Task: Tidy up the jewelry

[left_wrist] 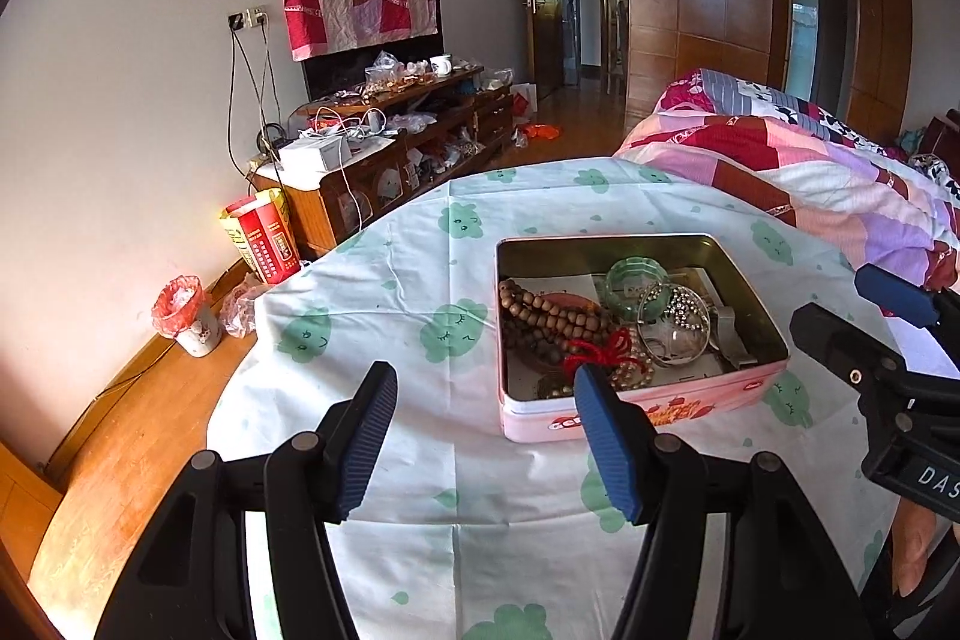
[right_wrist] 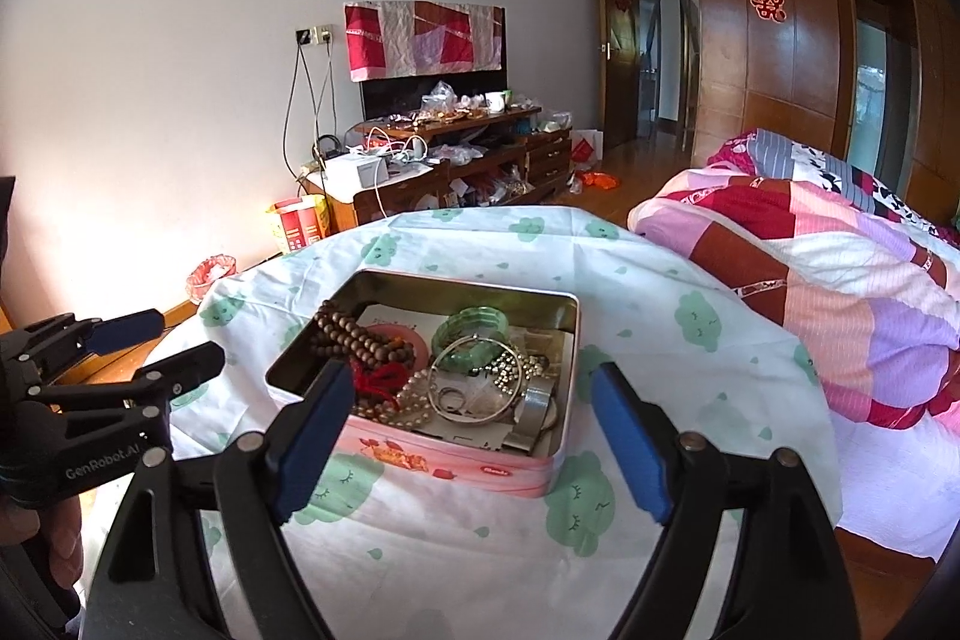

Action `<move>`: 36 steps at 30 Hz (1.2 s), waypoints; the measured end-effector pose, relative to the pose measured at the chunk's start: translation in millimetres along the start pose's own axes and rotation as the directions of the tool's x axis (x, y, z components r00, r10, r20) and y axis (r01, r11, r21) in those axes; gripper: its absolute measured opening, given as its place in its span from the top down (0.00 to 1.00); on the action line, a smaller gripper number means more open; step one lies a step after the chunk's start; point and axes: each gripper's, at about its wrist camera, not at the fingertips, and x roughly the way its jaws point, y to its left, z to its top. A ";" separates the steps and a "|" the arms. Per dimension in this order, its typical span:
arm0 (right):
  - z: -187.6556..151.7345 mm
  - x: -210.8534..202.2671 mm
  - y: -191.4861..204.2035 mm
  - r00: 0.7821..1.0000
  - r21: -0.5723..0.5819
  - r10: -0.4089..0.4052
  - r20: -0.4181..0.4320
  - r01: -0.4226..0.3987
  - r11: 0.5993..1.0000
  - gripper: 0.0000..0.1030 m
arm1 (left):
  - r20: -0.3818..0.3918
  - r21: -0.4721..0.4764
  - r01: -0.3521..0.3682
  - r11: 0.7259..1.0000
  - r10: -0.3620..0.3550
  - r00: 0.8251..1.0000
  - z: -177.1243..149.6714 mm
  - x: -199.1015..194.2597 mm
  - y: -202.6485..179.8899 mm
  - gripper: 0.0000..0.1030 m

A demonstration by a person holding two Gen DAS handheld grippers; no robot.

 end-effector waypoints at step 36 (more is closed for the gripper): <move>0.7 -4.4 2.2 1.000 0.003 -0.005 0.005 0.005 1.000 0.13 | 0.003 -0.005 0.000 1.000 0.000 1.000 0.0 -4.6 -0.6 0.39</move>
